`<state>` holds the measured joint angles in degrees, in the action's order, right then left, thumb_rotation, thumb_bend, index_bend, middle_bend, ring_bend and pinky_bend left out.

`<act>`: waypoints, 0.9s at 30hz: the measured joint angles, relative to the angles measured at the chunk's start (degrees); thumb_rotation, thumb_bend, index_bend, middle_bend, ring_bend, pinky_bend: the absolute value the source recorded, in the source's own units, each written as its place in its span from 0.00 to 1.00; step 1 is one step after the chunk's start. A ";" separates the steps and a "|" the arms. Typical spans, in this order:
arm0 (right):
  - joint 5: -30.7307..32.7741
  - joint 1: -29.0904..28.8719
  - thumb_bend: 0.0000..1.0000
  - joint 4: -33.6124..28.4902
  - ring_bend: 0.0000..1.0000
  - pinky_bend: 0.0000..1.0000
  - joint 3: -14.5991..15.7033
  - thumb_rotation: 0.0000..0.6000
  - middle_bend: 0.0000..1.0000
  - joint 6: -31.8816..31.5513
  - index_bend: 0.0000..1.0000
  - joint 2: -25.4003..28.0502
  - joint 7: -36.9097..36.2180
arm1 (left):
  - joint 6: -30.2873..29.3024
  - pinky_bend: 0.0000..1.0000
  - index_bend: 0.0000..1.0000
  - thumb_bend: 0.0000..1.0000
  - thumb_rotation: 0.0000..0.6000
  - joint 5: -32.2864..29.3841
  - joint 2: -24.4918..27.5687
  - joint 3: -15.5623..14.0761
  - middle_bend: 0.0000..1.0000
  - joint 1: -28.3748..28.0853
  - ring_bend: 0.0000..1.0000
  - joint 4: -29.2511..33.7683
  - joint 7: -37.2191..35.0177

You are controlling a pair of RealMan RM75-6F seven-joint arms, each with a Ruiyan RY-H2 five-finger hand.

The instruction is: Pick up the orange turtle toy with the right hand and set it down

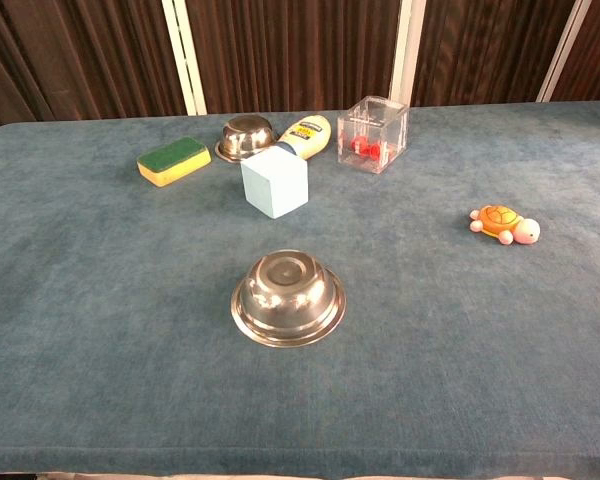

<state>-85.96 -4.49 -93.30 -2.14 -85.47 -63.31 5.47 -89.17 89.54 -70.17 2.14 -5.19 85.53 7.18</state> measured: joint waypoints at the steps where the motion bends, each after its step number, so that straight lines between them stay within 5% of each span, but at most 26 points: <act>1: 0.14 -0.08 0.01 -0.03 0.00 0.23 -0.08 1.00 0.04 0.22 0.03 -0.03 -0.11 | 0.00 0.32 0.06 0.39 1.00 -0.03 0.08 -0.01 0.02 0.02 0.06 0.02 -0.02; 9: 0.50 -0.85 0.01 1.02 0.09 0.23 -1.20 1.00 0.06 0.89 0.11 -1.01 -3.48 | 0.36 0.32 0.06 0.39 1.00 0.02 0.26 -0.18 0.03 -0.04 0.06 0.18 -0.23; 11: 0.41 -1.10 0.01 1.80 0.27 0.27 -1.53 1.00 0.10 0.87 0.15 -1.43 -4.30 | 0.38 0.32 0.07 0.39 1.00 0.07 0.25 -0.17 0.03 -0.10 0.06 0.07 -0.43; 14: 1.23 -1.75 0.01 3.72 0.59 0.50 -2.77 1.00 0.16 1.05 0.22 -2.65 -5.21 | 1.39 0.33 0.07 0.38 1.00 -0.15 0.15 -0.24 0.03 -0.41 0.06 -0.37 -1.21; 17: 1.93 -2.74 0.01 6.21 0.77 0.69 -3.94 1.00 0.22 1.59 0.30 -4.19 -6.58 | 2.61 0.35 0.07 0.39 1.00 -0.39 0.31 -0.51 0.03 -0.73 0.06 -0.42 -1.70; 27: 2.42 -10.88 0.03 16.08 0.90 0.84 -5.58 1.00 0.31 13.21 0.44 -8.65 -9.36 | 3.64 0.37 0.07 0.39 1.00 -0.93 0.59 -0.73 0.03 -1.10 0.08 0.36 -0.97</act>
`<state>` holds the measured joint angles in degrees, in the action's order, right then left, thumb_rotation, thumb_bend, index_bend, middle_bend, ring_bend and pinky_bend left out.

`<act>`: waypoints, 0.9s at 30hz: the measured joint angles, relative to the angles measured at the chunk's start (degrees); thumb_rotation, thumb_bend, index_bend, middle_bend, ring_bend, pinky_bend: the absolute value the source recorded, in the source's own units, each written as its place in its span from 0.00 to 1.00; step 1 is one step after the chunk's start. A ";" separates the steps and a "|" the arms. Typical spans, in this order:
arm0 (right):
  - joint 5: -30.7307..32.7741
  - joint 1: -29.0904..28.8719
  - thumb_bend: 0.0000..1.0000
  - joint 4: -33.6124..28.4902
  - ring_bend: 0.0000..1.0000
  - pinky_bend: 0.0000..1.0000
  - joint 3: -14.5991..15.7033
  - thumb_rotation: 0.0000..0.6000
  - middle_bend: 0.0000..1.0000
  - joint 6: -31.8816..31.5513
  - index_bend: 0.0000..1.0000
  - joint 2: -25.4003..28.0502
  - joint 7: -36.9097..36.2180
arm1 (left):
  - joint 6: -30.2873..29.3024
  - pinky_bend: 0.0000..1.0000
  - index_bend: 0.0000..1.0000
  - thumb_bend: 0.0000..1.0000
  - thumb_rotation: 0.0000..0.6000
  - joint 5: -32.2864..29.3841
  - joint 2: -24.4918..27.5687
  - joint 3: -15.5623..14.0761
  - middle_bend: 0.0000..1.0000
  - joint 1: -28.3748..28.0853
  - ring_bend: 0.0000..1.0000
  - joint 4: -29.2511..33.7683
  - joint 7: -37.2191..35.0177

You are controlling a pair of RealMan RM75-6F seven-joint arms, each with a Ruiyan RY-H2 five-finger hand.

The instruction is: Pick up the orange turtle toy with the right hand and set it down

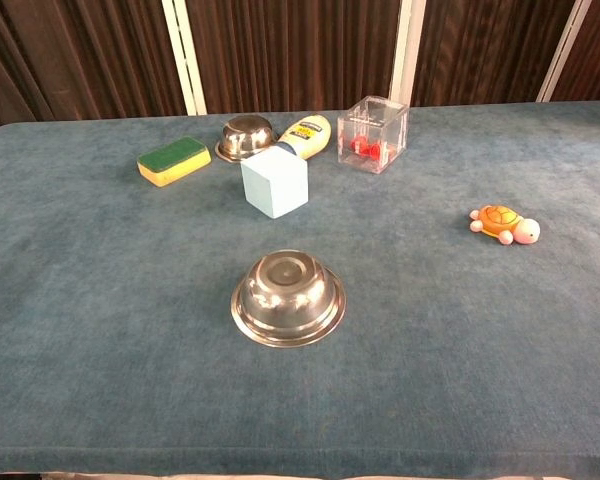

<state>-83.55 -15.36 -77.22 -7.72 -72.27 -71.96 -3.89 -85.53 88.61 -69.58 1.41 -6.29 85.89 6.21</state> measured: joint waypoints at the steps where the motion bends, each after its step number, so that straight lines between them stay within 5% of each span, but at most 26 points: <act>1: 0.44 -1.03 0.04 1.07 0.90 0.84 -0.27 1.00 0.31 1.66 0.45 -0.68 -0.13 | 0.00 0.38 0.07 0.39 1.00 -0.08 0.11 0.00 0.03 0.03 0.08 0.14 -0.08; 9: 4.89 -8.91 0.23 12.68 0.92 0.87 -2.72 1.00 0.35 12.54 0.50 -9.35 -3.76 | 0.36 0.39 0.07 0.39 1.00 -0.89 0.45 0.05 0.03 0.16 0.08 0.72 -0.10; 17: 6.46 -14.47 0.24 23.64 0.92 0.87 -3.90 1.00 0.36 17.44 0.52 -17.93 -7.55 | 0.53 0.39 0.07 0.39 1.00 -1.27 0.57 0.04 0.03 0.22 0.09 0.81 -0.22; 27: 6.54 -17.78 0.24 27.30 0.92 0.87 -3.13 1.00 0.38 21.39 0.53 -22.32 -11.03 | 0.55 0.39 0.07 0.39 1.00 -1.36 0.61 0.01 0.03 0.29 0.09 0.71 -0.54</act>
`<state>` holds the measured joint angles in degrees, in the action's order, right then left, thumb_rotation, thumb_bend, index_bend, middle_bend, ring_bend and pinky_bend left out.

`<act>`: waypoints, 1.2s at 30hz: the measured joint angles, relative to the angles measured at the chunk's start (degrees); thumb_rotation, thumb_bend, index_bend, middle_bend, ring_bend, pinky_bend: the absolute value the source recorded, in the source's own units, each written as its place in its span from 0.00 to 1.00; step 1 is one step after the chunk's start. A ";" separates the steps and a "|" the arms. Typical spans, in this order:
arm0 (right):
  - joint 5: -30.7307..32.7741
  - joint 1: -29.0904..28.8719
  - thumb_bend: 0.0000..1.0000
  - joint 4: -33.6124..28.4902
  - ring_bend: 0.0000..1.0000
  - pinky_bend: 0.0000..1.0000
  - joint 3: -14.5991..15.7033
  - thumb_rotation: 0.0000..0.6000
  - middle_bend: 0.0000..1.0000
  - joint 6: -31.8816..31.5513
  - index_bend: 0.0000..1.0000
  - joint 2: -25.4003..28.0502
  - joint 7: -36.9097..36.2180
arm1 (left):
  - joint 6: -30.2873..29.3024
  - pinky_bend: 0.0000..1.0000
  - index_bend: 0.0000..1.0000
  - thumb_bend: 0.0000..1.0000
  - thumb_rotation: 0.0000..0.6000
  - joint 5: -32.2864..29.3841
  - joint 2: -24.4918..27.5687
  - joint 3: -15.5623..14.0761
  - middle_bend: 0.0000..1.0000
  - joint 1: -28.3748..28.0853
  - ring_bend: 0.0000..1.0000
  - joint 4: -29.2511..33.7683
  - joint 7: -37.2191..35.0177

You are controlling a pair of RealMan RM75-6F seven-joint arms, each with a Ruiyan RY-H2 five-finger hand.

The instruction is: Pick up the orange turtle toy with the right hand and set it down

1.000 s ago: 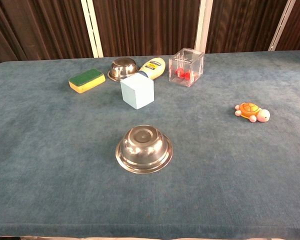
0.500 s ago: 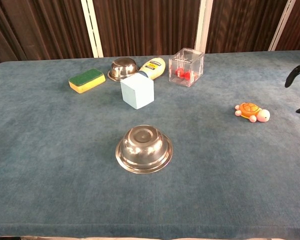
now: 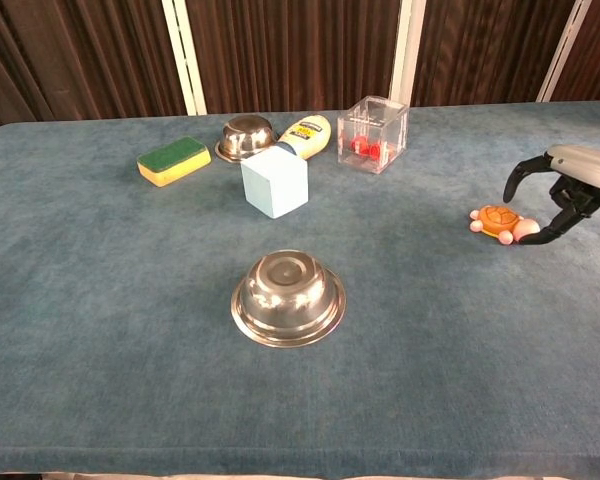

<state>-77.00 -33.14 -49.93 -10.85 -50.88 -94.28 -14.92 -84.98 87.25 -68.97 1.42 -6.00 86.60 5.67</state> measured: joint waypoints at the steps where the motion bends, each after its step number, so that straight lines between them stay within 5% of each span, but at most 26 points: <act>1: -0.01 -0.11 0.24 0.23 0.92 0.87 0.05 1.00 0.38 0.00 0.54 -0.27 0.09 | -0.05 0.39 0.07 0.39 1.00 0.00 0.01 0.00 0.03 0.03 0.09 0.00 -0.05; 17: 2.55 -2.78 0.32 5.45 0.95 0.91 -0.71 1.00 0.49 2.81 0.66 -5.81 1.76 | 0.35 0.39 0.09 0.39 1.00 -0.47 -0.04 -0.02 0.03 0.04 0.10 -0.20 -0.04; 21: 1.68 -2.80 0.66 6.19 0.96 0.93 -0.34 1.00 0.58 0.91 0.77 -6.81 1.81 | 0.05 0.39 0.09 0.39 1.00 -0.41 -0.01 0.01 0.03 0.17 0.10 -0.30 -0.28; 23: 0.81 -2.71 0.73 6.90 0.97 0.93 0.07 1.00 0.60 -0.27 0.80 -7.29 1.21 | 0.00 0.39 0.09 0.39 1.00 -0.35 0.00 0.00 0.03 0.19 0.10 -0.31 -0.28; 36: -0.97 -1.70 0.54 7.70 0.97 0.95 0.72 1.00 0.67 -5.81 0.85 -8.12 1.14 | 0.16 0.39 0.10 0.39 1.00 -0.26 0.01 -0.15 0.03 0.18 0.10 -0.14 0.13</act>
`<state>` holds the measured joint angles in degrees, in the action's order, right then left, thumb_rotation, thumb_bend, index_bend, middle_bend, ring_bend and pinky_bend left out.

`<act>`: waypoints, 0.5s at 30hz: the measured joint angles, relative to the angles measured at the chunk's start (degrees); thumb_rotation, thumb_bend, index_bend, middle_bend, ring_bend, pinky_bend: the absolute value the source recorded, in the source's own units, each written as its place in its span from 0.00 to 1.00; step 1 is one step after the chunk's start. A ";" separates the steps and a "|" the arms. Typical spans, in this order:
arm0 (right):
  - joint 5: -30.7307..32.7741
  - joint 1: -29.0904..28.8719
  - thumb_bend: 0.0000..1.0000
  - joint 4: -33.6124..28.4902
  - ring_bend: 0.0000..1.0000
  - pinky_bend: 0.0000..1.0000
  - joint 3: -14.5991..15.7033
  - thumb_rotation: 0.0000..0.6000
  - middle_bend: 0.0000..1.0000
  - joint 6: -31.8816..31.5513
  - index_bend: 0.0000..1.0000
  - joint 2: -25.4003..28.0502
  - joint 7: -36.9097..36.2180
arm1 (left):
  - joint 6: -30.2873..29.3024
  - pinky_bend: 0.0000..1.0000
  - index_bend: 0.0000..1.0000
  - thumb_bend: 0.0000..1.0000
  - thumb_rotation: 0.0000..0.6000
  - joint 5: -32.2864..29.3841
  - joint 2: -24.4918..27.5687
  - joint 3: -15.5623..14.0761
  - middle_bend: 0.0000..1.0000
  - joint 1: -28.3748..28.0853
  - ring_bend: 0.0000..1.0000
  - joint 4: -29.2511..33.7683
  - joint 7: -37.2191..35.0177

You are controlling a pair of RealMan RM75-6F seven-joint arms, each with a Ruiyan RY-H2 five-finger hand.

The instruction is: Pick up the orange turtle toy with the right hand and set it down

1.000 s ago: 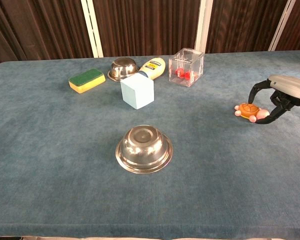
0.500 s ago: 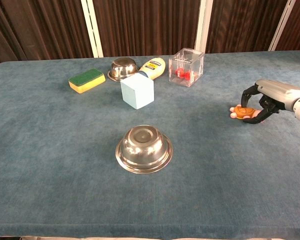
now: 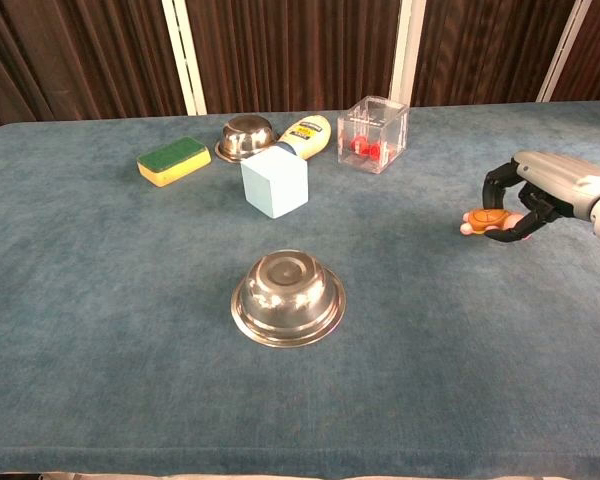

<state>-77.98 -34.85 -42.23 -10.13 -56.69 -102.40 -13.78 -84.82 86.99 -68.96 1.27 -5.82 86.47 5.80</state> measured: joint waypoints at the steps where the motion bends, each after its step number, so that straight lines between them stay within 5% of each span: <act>1: -0.07 0.09 0.54 0.12 0.97 0.95 0.00 1.00 0.67 -0.54 0.85 -0.14 0.42 | 0.01 0.39 0.10 0.39 1.00 0.01 0.00 -0.01 0.03 0.00 0.10 0.01 0.03; 8: -0.43 0.63 0.39 0.26 0.97 0.95 0.17 1.00 0.69 -1.94 0.89 -0.55 1.07 | -0.02 0.39 0.11 0.39 1.00 0.02 0.05 0.01 0.03 0.01 0.10 0.13 0.09; 15: -0.76 0.96 0.38 0.80 0.98 0.96 0.66 1.00 0.71 -1.97 0.91 -0.34 0.42 | -0.02 0.39 0.12 0.39 1.00 0.01 0.04 0.00 0.04 0.02 0.10 0.13 0.15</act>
<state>-78.74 -33.89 -41.43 -9.47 -58.66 -102.74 -13.36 -84.84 87.00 -68.93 1.27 -5.80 86.60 5.95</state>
